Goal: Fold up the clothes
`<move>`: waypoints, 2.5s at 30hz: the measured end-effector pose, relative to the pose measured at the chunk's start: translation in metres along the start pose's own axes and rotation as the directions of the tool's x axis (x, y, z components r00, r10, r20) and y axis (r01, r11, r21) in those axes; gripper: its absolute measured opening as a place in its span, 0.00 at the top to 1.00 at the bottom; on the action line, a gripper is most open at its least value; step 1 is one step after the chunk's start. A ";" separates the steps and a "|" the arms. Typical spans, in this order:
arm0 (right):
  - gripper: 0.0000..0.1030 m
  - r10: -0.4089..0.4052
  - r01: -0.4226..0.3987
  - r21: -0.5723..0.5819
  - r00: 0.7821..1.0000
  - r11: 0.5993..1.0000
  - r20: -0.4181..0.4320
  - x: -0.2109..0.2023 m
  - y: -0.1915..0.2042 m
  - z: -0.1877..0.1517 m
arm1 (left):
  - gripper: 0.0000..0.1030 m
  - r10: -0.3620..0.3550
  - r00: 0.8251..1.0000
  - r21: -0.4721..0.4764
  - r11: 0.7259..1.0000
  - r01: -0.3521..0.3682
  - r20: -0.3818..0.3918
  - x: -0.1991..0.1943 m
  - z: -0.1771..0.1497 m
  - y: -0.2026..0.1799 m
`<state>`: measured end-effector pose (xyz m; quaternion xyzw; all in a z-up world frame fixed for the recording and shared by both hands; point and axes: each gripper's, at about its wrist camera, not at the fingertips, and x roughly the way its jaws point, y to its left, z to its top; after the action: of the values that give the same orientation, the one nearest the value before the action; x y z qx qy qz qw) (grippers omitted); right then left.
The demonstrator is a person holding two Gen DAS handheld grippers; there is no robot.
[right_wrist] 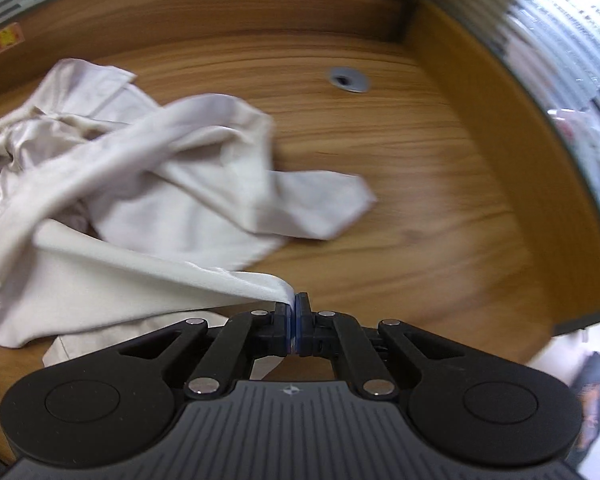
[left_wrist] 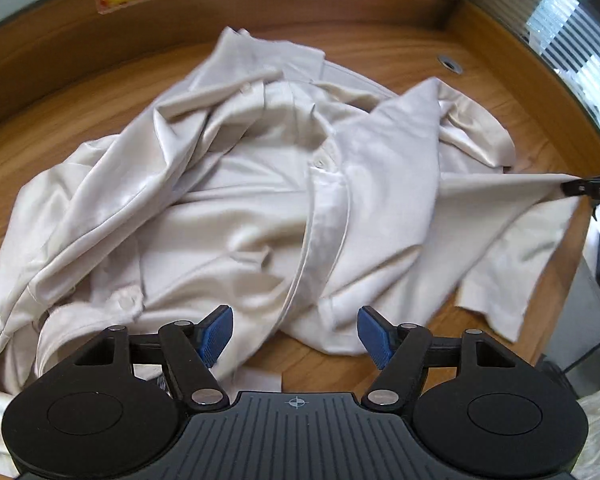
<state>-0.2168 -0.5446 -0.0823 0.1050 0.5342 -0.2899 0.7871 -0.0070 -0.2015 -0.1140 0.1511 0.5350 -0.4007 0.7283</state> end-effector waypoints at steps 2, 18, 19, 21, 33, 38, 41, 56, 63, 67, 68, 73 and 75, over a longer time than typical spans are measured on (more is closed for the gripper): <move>0.98 -0.030 0.030 -0.002 0.999 1.000 -0.018 -0.002 -0.022 -0.006 | 0.31 -0.008 1.000 -0.010 1.000 0.008 -0.014 0.006 0.004 -0.007; 0.67 -0.147 0.156 0.052 0.979 0.986 -0.142 0.012 -0.112 -0.047 | 0.30 0.079 0.996 -0.106 0.992 -0.074 0.049 -0.004 0.019 0.026; 0.67 -0.138 0.146 0.058 0.982 0.988 -0.127 0.009 -0.108 -0.045 | 0.30 0.079 0.996 -0.099 0.992 -0.075 0.045 -0.001 0.023 0.029; 0.62 -0.108 0.116 0.079 0.989 0.990 -0.102 0.005 -0.098 -0.040 | 0.30 0.060 0.997 -0.091 0.994 -0.055 0.048 0.006 0.035 0.029; 0.38 0.070 -0.067 0.168 0.997 0.983 -0.013 -0.002 -0.039 -0.015 | 0.29 -0.025 0.998 -0.024 0.999 0.026 0.054 0.067 0.131 0.002; 0.35 0.117 -0.116 0.211 0.993 0.971 0.006 -0.006 -0.024 -0.013 | 0.29 0.016 1.000 -0.049 0.999 -0.016 -0.005 0.102 0.145 0.009; 0.34 0.125 -0.124 0.219 0.992 0.968 0.010 -0.008 -0.018 -0.015 | 0.45 0.041 0.999 -0.066 0.997 -0.042 -0.026 0.117 0.149 0.016; 0.33 0.103 -0.098 0.199 0.995 0.975 -0.016 0.008 -0.018 -0.019 | 0.93 0.324 0.937 -0.340 0.902 -0.265 0.129 0.054 0.122 0.101; 0.33 0.143 -0.143 0.161 0.990 0.977 0.009 0.018 0.001 -0.004 | 0.94 0.452 0.884 -0.476 0.808 -0.348 0.122 -0.001 0.078 0.170; 0.33 0.178 -0.178 0.119 0.984 0.977 0.014 0.024 0.021 0.006 | 0.95 0.503 0.857 -0.508 0.769 -0.387 0.109 -0.028 0.050 0.199; 0.33 0.187 -0.187 0.108 0.982 0.976 0.013 0.026 0.026 0.007 | 0.95 0.512 0.853 -0.520 0.759 -0.392 0.103 -0.033 0.044 0.205; 0.33 0.233 -0.233 0.048 0.972 0.971 0.002 0.028 0.048 0.007 | 0.95 0.587 0.804 -0.515 0.720 -0.466 0.093 -0.056 0.023 0.231; 0.33 0.257 -0.257 0.021 0.966 0.966 0.002 0.026 0.056 0.004 | 0.95 0.583 0.807 -0.519 0.721 -0.459 0.095 -0.067 0.018 0.242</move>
<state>-0.1745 -0.5102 -0.1125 0.1819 0.5133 -0.1910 0.8166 0.1784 -0.0316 -0.0978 0.0627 0.4539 -0.0510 0.8874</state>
